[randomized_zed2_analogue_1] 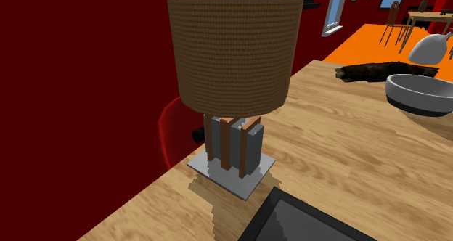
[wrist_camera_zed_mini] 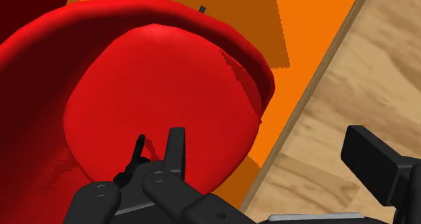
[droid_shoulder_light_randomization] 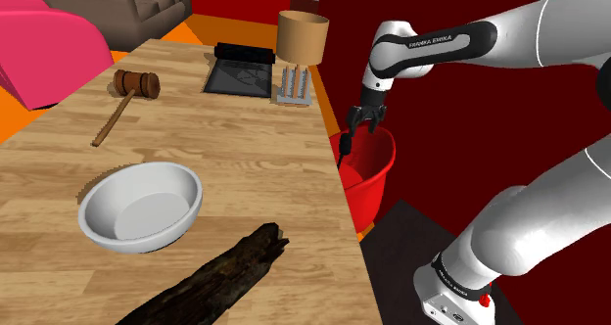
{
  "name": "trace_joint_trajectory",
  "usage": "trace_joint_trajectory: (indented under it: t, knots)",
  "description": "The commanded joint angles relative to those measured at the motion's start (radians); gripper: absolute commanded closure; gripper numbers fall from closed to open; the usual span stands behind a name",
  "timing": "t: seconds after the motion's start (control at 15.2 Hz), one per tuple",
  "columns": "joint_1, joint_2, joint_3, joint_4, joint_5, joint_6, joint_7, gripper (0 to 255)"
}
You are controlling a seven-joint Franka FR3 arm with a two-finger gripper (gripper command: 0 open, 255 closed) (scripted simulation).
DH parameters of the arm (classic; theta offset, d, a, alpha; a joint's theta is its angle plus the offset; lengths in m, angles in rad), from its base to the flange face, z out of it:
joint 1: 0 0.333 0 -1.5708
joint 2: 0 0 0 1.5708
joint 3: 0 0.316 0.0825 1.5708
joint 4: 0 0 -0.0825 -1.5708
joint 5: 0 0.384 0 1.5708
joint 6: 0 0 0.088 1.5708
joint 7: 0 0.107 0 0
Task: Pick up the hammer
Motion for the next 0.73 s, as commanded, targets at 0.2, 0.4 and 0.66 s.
trace_joint_trajectory:
  t: [0.2,0.4,0.66]
  knots:
    - [-0.027,0.187,-0.036,0.089,0.037,0.079,0.002,0]
    - [-0.045,0.299,-0.053,0.159,0.067,0.110,0.003,0]
    - [-0.075,0.448,-0.070,0.264,0.113,0.136,0.004,0]
